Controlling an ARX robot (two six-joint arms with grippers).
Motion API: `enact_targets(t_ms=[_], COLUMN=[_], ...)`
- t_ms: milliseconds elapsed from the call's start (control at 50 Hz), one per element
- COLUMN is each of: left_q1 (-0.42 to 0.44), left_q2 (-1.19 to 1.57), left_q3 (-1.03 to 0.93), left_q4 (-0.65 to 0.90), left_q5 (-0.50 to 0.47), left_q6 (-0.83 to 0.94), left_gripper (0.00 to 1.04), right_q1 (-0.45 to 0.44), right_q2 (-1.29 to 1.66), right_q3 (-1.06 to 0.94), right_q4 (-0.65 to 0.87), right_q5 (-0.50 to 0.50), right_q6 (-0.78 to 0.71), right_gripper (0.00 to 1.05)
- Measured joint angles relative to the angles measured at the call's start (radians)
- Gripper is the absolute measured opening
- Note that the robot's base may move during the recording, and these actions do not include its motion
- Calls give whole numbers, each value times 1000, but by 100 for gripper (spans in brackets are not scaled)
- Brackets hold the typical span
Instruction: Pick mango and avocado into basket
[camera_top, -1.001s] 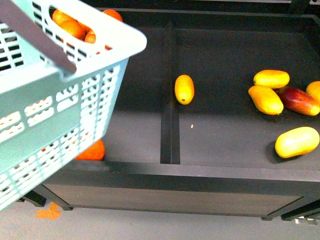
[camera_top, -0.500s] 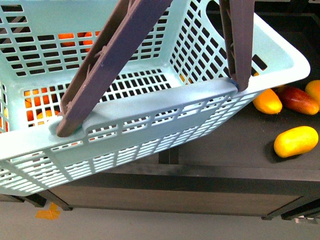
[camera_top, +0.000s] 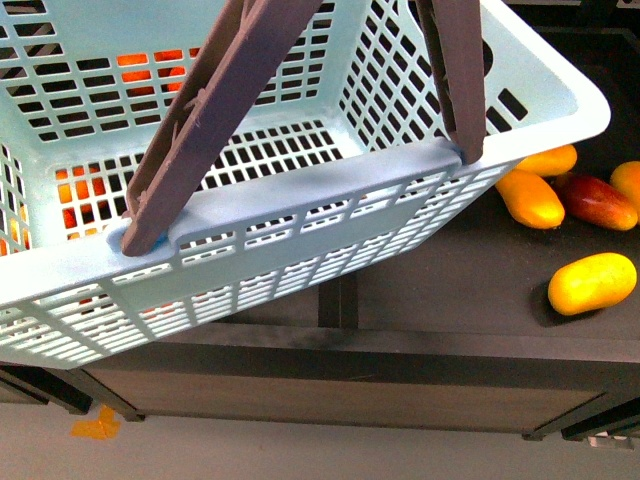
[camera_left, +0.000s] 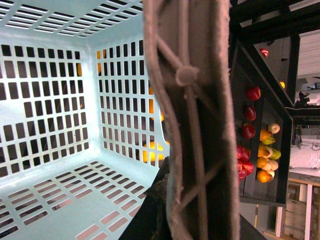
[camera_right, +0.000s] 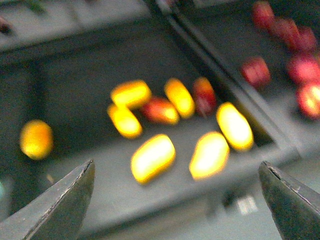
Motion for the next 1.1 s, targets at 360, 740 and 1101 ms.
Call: enact_targets(t_ms=[360,740,1101], left_q1=[-2,-1,-2], left_q2=[0,0,0], left_q3=[3,3,3], left_q4=[0,0,0], left_q5=[1,0,0], left_q6=[2,1,2], left_gripper=[5,5,5], right_q1=[-173,-274,-162], right_q2=[541,1411,1928], right_q3=[95,392,775], right_q4=[151,705,664], right_q5=[11,-134,-182], right_q6=[125,-234,-447], right_gripper=[96,96,96])
